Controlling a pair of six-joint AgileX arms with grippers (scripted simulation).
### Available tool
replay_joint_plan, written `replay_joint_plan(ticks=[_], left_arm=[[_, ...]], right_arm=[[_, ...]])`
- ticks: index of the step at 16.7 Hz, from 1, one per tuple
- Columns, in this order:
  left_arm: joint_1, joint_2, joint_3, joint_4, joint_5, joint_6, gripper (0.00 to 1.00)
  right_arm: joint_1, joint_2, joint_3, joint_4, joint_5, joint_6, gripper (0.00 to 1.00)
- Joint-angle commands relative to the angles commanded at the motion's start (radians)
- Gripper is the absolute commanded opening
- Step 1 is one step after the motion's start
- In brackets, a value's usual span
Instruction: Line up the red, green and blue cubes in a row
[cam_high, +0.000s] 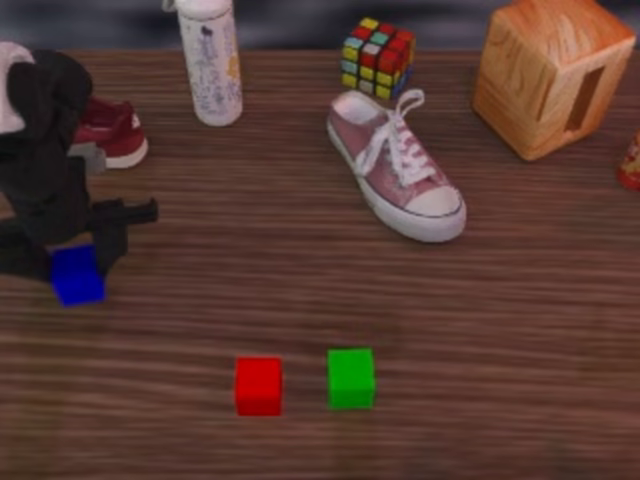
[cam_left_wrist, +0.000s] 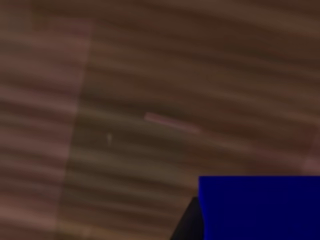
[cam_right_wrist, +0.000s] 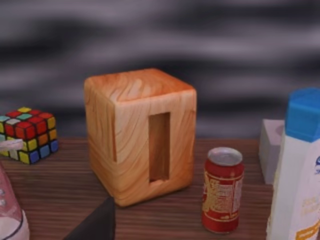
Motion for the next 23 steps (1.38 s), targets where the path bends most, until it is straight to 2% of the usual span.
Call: replay_joint_plan(ticks=[4, 9, 12, 15, 21, 23], left_arm=[[0.010, -0.055, 0.055, -0.102, -0.002, -0.003, 0.00], [0.003, -0.051, 0.055, -0.102, -0.002, -0.003, 0.00], [-0.065, -0.005, 0.123, -0.136, -0.004, -0.064, 0.00], [-0.225, 0.084, 0.272, -0.205, -0.007, -0.189, 0.00], [-0.667, 0.280, 0.625, -0.365, -0.016, -0.505, 0.00], [-0.780, 0.327, 0.719, -0.406, -0.020, -0.595, 0.00]], right_arm=[[0.000, 0.000, 0.000, 0.000, 0.000, 0.000, 1.00], [0.000, 0.000, 0.000, 0.000, 0.000, 0.000, 1.00], [0.000, 0.000, 0.000, 0.000, 0.000, 0.000, 1.00], [0.000, 0.000, 0.000, 0.000, 0.000, 0.000, 1.00], [0.000, 0.000, 0.000, 0.000, 0.000, 0.000, 1.00], [0.000, 0.000, 0.000, 0.000, 0.000, 0.000, 1.00]])
